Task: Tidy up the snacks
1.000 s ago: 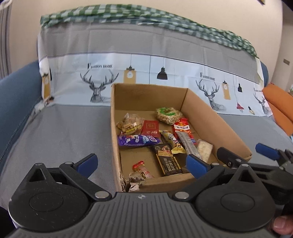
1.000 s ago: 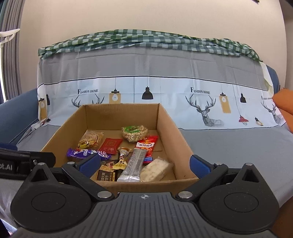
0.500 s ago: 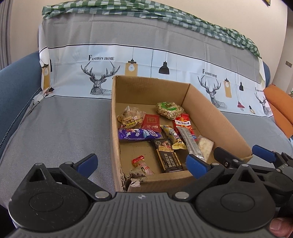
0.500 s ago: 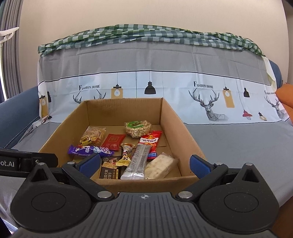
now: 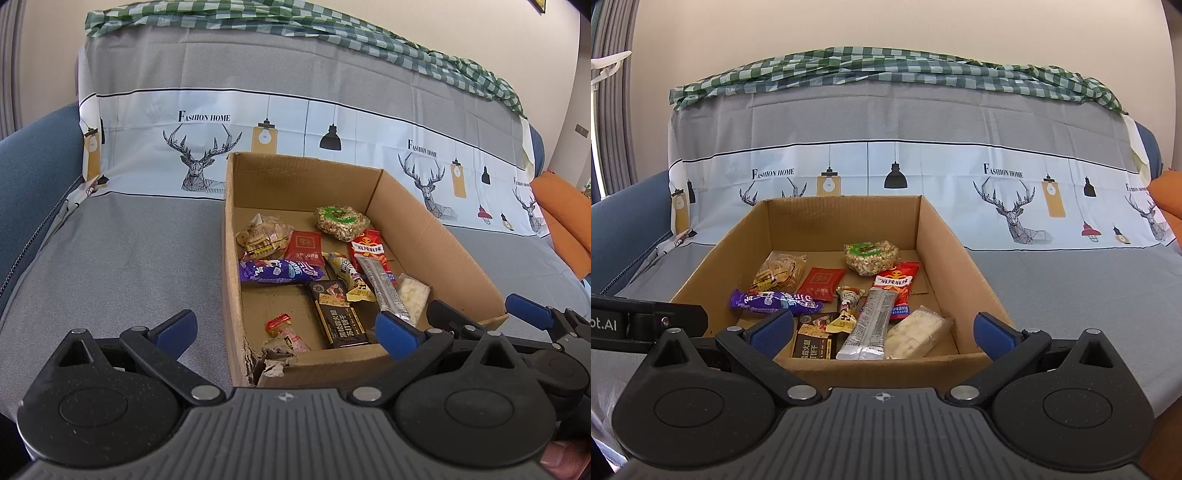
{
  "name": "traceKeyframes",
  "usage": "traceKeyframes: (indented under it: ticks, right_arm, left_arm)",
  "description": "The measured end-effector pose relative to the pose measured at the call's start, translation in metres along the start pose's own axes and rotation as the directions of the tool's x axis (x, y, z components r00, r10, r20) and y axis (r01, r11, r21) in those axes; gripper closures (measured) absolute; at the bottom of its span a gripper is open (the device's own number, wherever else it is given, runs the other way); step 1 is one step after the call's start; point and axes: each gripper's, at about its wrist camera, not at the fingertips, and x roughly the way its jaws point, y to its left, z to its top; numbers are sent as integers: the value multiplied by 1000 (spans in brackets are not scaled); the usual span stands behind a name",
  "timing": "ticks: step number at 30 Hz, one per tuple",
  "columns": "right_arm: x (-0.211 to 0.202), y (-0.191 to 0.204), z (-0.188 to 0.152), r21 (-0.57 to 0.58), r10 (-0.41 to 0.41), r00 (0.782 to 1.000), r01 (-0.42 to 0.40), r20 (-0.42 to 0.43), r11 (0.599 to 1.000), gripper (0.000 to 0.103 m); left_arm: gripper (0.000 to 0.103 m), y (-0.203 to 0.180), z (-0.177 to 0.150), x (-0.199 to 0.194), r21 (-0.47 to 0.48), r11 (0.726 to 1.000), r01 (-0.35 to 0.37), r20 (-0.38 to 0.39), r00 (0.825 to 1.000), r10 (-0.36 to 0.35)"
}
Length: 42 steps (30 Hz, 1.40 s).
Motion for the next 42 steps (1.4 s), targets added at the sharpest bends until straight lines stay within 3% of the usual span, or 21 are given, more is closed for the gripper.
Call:
traceKeyframes:
  ticks: [42]
  right_arm:
    - [12,1,5,31,-19,1000,19,-4,999,1]
  left_arm:
    - [1,-1,3,12,20,1000,13,-1,1000,-13]
